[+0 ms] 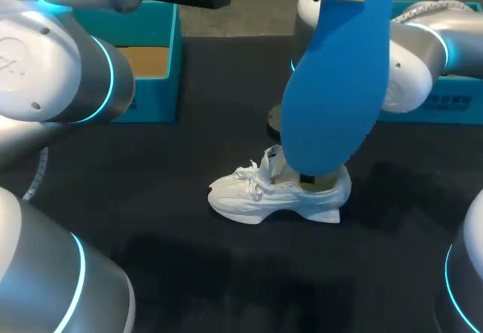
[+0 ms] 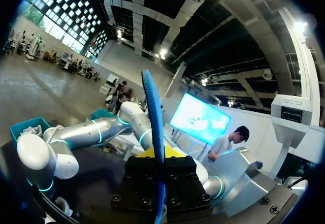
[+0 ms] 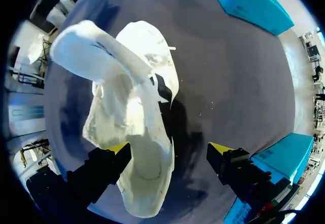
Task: Take the shoe out of the shoebox, open the shoe tongue, remove and reinsert the insole, then place the shoe into the shoebox
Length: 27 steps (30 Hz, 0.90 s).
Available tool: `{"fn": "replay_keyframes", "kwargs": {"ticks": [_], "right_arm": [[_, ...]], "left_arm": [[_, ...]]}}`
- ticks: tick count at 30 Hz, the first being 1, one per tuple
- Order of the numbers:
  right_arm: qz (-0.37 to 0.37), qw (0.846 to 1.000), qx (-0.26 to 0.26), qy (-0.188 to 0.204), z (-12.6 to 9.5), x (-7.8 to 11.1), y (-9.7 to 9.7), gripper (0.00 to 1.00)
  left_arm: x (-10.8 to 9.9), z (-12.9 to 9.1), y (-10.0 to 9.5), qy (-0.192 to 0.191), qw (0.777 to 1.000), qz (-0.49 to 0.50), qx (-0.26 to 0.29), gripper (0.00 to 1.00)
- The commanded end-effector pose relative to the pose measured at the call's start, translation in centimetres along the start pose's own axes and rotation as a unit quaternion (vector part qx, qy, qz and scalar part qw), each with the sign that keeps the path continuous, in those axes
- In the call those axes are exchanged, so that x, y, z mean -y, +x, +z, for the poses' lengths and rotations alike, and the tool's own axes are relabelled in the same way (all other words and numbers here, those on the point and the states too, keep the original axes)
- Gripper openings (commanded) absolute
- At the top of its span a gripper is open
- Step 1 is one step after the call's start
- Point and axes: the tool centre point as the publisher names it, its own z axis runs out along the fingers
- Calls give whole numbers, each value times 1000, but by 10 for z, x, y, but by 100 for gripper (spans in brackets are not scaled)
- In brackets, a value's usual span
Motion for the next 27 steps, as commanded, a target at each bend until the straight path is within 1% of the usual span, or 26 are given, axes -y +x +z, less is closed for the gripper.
{"fn": "replay_keyframes", "kwargs": {"ticks": [1,5,6,7,8,9,11,12,13,14,15,16,18,19,20,21,22,27], "right_arm": [[1,1000,0,-3,12,-2,-3,100],[0,1000,2,-8,17,-2,-4,100],[4,1000,3,-13,23,-1,-6,95],[5,1000,1,-13,24,-1,-6,93],[5,1000,1,-13,24,-1,-6,93],[8,1000,-3,-15,30,-1,-5,92],[11,1000,-6,-15,34,-1,-5,89],[12,1000,-7,-16,35,-1,-5,82],[14,1000,-7,-16,36,0,-4,74],[16,1000,-9,-18,38,0,-4,62],[17,1000,-12,-19,39,1,-4,40],[18,1000,-15,-20,41,2,-3,36],[20,999,-18,-21,44,3,-3,33],[21,999,-19,-22,45,4,-2,29],[23,999,-19,-23,45,4,-1,22],[23,999,-20,-23,46,5,-1,4],[24,999,-20,-23,47,5,-1,0],[26,999,-24,-25,50,6,1,0]], "left_arm": [[-1,0,0,0,1000,0,0,0],[-1,0,0,0,1000,0,0,0],[-1,0,0,0,1000,0,0,0],[-1,0,0,0,1000,0,0,0],[-1,0,0,0,1000,0,0,0],[-1,0,0,0,1000,0,0,0],[-1,0,0,0,1000,0,0,0],[-1,0,0,0,1000,0,0,0],[-1,0,0,0,1000,0,0,0],[-1,0,0,0,1000,0,0,0],[-1,0,0,0,1000,0,0,0],[-1,0,0,0,1000,0,0,0],[-1,0,0,0,1000,0,0,0],[-1,0,0,0,1000,0,0,0],[-1,0,0,0,1000,0,0,0],[-1,0,0,0,1000,0,0,0],[-1,0,0,0,1000,0,0,0],[-1,0,0,0,1000,0,0,0]]}}
